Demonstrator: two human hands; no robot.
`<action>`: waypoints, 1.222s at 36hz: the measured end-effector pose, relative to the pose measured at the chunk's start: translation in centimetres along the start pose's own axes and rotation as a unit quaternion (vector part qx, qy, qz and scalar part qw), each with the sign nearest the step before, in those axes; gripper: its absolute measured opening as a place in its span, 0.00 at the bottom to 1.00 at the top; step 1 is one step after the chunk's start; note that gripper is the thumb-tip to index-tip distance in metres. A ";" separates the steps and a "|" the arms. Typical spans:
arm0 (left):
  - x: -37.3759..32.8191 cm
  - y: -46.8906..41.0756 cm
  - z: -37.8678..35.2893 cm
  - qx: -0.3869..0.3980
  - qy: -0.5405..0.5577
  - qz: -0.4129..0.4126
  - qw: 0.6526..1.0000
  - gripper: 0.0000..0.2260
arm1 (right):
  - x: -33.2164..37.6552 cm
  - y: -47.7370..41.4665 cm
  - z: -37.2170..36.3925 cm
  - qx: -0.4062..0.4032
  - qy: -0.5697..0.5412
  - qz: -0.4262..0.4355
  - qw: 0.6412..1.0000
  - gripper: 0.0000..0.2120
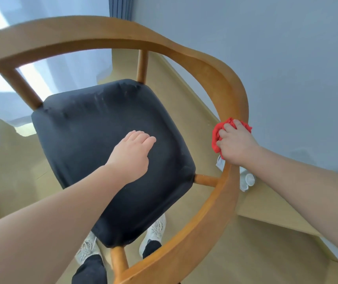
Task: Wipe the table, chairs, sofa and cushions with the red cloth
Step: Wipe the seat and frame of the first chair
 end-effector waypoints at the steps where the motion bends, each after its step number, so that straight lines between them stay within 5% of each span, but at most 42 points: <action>1: -0.1 0.5 0.2 0.006 -0.003 -0.001 1.000 0.22 | 0.5 0.5 -0.3 0.011 -0.012 -0.002 1.000 0.15; 14: -0.9 4.6 3.8 0.037 -0.008 0.023 0.999 0.22 | 6.0 4.8 0.2 0.136 -0.160 0.015 0.978 0.17; 44: -0.9 8.6 8.2 0.084 -0.023 0.065 0.994 0.23 | 20.5 10.2 4.9 0.148 -0.344 0.194 0.907 0.16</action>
Point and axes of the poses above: each hand's wrist, its own y-axis away from the middle knuckle, its own z-axis out of the back of the hand, x = y × z, the point moved 3 cm from there along -y, towards the middle knuckle, and after that the axes turned 4 degrees about -y, right-handed, at the moved point
